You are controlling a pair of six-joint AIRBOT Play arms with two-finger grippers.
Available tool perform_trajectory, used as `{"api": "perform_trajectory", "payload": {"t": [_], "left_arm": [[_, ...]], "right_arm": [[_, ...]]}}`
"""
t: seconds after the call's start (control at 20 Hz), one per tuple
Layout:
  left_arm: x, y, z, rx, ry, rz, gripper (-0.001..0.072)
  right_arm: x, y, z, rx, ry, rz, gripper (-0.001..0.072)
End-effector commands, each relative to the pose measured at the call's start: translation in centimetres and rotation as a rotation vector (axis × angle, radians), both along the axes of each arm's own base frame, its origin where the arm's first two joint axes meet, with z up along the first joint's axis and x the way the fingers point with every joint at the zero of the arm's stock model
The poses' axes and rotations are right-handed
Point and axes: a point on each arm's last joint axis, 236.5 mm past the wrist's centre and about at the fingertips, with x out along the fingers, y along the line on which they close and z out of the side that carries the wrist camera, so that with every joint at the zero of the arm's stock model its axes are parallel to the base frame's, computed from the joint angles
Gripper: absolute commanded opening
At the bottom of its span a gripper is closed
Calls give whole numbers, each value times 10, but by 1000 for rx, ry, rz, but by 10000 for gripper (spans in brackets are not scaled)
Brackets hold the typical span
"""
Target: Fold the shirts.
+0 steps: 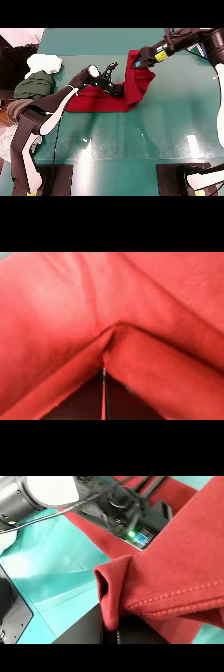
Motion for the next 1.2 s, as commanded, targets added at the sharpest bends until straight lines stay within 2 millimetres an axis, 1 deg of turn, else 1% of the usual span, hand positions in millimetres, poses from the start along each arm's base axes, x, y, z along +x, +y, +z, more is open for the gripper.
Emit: {"api": "perform_trajectory", "payload": {"t": [0.0,0.05,0.15,0.25,0.35,0.45,0.5,0.6,0.65,0.7,0.75,0.8,0.85,0.9,0.95,1.0,1.05,1.15], "left_arm": [[12,22,27,17,-47,-6,22],[18,36,36,30,-67,3,23],[29,73,62,73,-113,18,22],[41,125,92,134,-165,59,23],[46,175,125,169,-212,103,24],[46,217,157,178,-241,164,24],[45,236,173,180,-258,197,24],[42,264,200,182,-297,252,24],[41,274,210,182,-314,272,24],[40,282,219,183,-331,291,24],[39,287,225,183,-341,303,24],[38,292,226,187,-341,308,24],[35,293,226,189,-332,305,24],[32,294,223,198,-321,297,24],[29,293,221,201,-308,288,24],[28,293,221,203,-302,284,24],[28,293,220,203,-302,284,25],[28,293,219,202,-300,285,24]], "right_arm": [[-3,24,-3,5,-3,38,12],[-2,28,-6,7,-2,42,12],[0,39,-10,17,-9,46,12],[1,54,-17,23,-13,61,12],[2,74,-29,31,-18,79,12],[7,108,-41,61,-63,100,15],[8,130,-43,110,-91,118,17],[10,181,-48,238,-120,128,18],[14,202,-53,287,-145,120,19],[17,222,-57,334,-179,117,101],[14,237,-59,376,-200,133,317],[7,246,-59,416,-178,149,528],[0,246,-58,425,-152,169,587],[-6,237,-57,414,-130,206,584],[-11,219,-58,381,-95,243,572],[-12,196,-65,323,-48,255,569],[-9,169,-77,254,-3,246,569],[3,106,-106,118,78,169,569]]}}
